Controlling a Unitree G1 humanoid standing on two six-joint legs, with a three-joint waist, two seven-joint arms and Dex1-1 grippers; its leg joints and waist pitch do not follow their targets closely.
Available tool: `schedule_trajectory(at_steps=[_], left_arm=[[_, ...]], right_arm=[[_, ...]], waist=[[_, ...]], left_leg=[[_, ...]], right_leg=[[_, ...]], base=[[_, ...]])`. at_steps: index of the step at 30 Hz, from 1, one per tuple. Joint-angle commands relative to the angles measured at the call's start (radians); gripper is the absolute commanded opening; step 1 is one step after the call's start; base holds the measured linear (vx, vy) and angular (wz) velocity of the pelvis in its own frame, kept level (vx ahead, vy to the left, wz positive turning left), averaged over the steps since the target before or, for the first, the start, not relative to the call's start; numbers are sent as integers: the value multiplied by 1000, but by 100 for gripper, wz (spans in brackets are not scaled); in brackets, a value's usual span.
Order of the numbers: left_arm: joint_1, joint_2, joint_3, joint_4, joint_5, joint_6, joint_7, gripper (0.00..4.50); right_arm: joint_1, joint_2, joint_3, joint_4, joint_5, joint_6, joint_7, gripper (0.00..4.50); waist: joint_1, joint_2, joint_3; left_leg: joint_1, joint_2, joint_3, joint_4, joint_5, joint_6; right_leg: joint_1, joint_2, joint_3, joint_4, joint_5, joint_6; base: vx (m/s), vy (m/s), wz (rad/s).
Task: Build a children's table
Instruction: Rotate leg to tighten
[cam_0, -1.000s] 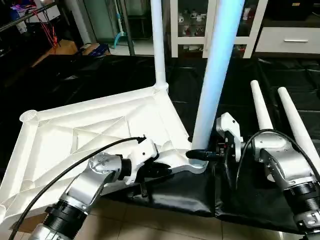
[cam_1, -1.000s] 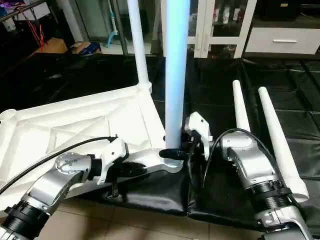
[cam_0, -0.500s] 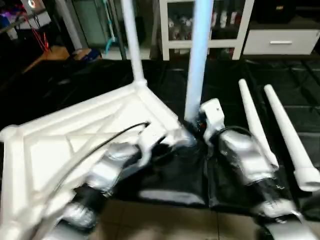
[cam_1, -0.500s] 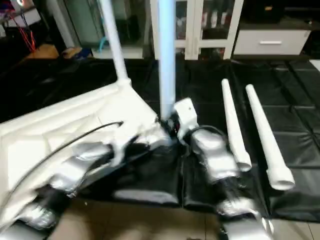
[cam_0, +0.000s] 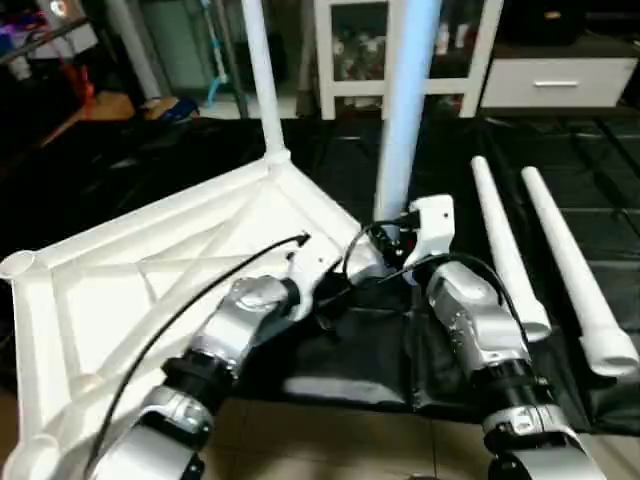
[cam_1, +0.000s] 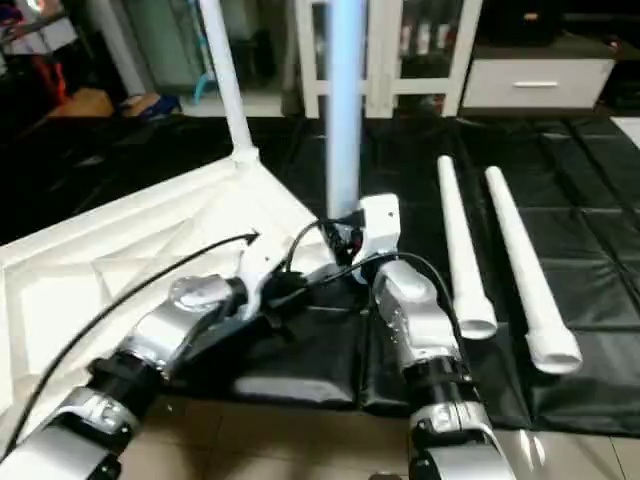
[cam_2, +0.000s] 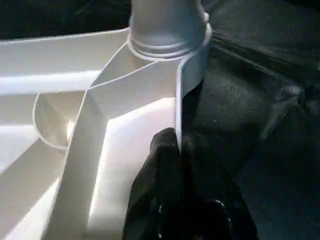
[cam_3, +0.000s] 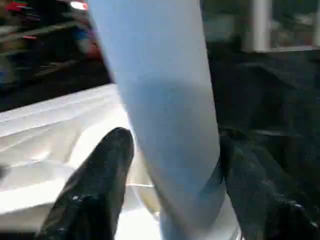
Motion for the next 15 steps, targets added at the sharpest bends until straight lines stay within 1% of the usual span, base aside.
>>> schedule_trajectory(at_steps=[1, 2, 3, 4, 5, 6, 7, 8, 9, 10, 11, 12, 13, 14, 15], left_arm=[[56, 36, -32, -31, -1, -19, -98, 0], [79, 56, -41, -67, -17, -21, -147, 0], [129, 106, -61, -149, -46, -11, -240, 0], [139, 117, -64, -166, -51, -6, -256, 0], [151, 131, -65, -186, -57, 0, -271, 0], [154, 134, -65, -190, -58, 1, -275, 0], [165, 148, -65, -207, -63, 4, -287, 0], [175, 161, -63, -218, -69, 6, -299, 0], [186, 176, -61, -230, -76, 7, -315, 0], [190, 181, -59, -232, -77, 4, -320, 0], [190, 181, -59, -232, -77, 4, -320, 0], [196, 187, -56, -236, -77, 3, -328, 0], [206, 198, -50, -247, -77, 3, -340, 0], [208, 200, -49, -249, -78, 4, -342, 0], [213, 206, -46, -259, -80, 10, -348, 0]], right_arm=[[-8, -14, 67, -80, 51, 16, 162, 311], [-3, -44, 75, -94, 61, 28, 214, 328], [10, -125, 103, -120, 57, 43, 326, 338], [13, -148, 109, -124, 51, 41, 352, 338], [17, -176, 115, -129, 46, 42, 382, 347], [18, -183, 116, -131, 45, 43, 389, 347], [24, -214, 120, -138, 46, 50, 428, 347], [31, -254, 130, -143, 42, 51, 474, 347], [43, -306, 142, -150, 29, 48, 540, 347], [46, -324, 147, -147, 21, 43, 560, 347], [46, -324, 147, -147, 21, 43, 560, 347], [48, -341, 152, -141, 16, 38, 581, 347], [49, -369, 162, -128, 8, 28, 612, 347], [49, -376, 165, -123, 6, 25, 621, 347], [48, -393, 174, -113, -1, 13, 640, 347]], waist=[[3, -20, -54], [3, -19, -53], [8, -17, -57], [8, -19, -58], [15, -17, -58], [19, -14, -59], [28, -14, -62], [31, -16, -63], [41, -16, -66], [52, -15, -66], [54, -16, -68], [62, -15, -70], [66, -16, -69], [67, -16, -68], [67, -17, -67]], left_leg=[[-9, 43, -38, -92, -385, 61], [-5, 44, -36, -93, -389, 63], [5, 45, -35, -89, -380, 61], [4, 45, -34, -87, -367, 66], [9, 49, -29, -87, -346, 75], [18, 49, -24, -84, -331, 76], [25, 49, -19, -80, -308, 82], [22, 48, -18, -79, -288, 89], [15, 49, -20, -77, -238, 102], [18, 50, -18, -73, -197, 116], [15, 49, -19, -71, -174, 122], [17, 47, -16, -67, -148, 135], [18, 47, -15, -67, -143, 138], [16, 47, -14, -67, -148, 141], [17, 48, -14, -68, -169, 137]], right_leg=[[51, -25, 14, -72, -365, -169], [47, -24, 14, -72, -368, -172], [45, -26, 16, -69, -352, -185], [46, -26, 18, -68, -327, -195], [42, -22, 19, -65, -288, -211], [36, -20, 22, -64, -265, -223], [34, -19, 23, -60, -229, -235], [37, -18, 23, -58, -209, -240], [47, -19, 20, -50, -167, -246], [45, -17, 21, -46, -122, -251], [48, -17, 20, -42, -102, -253], [47, -16, 20, -40, -82, -255], [46, -17, 21, -40, -82, -257], [48, -17, 20, -40, -89, -260], [47, -18, 21, -42, -110, -261]], base=[[0, 0, 0], [0, 0, 0], [0, 0, 0], [68, -12, 4], [68, -12, 4], [60, -6, 9], [51, 0, 10], [51, 0, 10], [0, 0, 0], [0, 0, 0], [0, 0, 0], [0, 0, 0], [0, 0, 0], [0, 0, 0], [0, 0, 0]])
